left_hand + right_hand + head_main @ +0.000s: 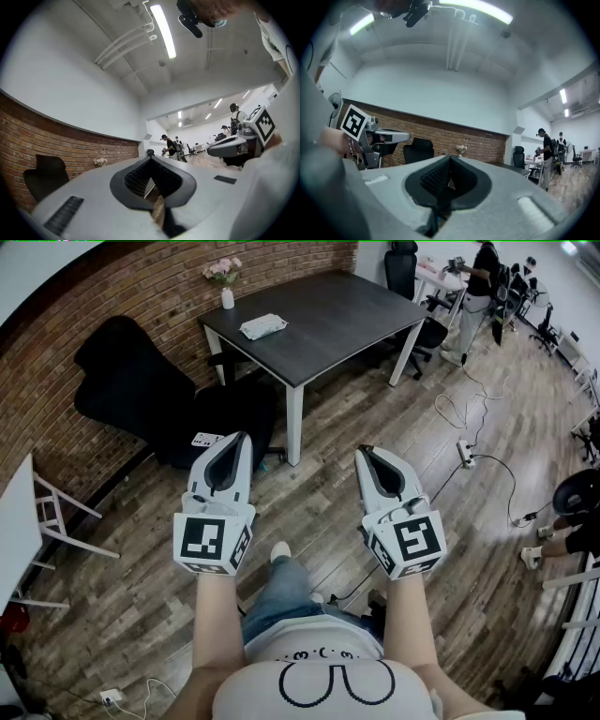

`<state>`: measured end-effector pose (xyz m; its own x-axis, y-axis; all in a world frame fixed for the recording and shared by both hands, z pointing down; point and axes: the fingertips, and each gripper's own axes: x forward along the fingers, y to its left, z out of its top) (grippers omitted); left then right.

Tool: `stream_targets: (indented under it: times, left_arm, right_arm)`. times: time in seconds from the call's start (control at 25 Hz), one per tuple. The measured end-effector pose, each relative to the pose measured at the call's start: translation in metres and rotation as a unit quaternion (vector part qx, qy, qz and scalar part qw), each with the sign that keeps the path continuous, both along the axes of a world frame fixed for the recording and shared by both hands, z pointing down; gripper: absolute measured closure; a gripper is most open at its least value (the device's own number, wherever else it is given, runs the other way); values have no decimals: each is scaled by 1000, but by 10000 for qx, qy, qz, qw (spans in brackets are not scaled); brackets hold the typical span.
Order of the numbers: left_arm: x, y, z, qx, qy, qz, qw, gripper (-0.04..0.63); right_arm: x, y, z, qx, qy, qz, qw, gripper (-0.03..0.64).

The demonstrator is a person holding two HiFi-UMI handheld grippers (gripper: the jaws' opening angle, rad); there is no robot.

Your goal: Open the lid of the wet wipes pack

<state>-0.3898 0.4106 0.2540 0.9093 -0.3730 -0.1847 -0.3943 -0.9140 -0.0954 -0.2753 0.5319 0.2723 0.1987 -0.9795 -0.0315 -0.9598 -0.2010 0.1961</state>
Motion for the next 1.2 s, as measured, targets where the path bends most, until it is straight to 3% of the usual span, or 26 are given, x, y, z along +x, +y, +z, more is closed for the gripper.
stream_targets:
  times: [0.2,0.48,0.88,1.2]
  left_arm:
    - [23,-25,2,-48,-17,-23,10000,597]
    - [90,-81,18,-146,-124,87,9998,597]
    - [194,-226,17,-221,-187,-58,9996,597]
    - [248,-348,22,-398,-203,-168,9989,597]
  right_arm:
    - [25,-16,5,-6,-79,44,10000,621]
    - [89,-73,18,-41,-208,56,9998,621]
    - [196,-220,11,-133,-152,-72,9998,621]
    - [251,-341,13,-304,-114,-142,9994,621]
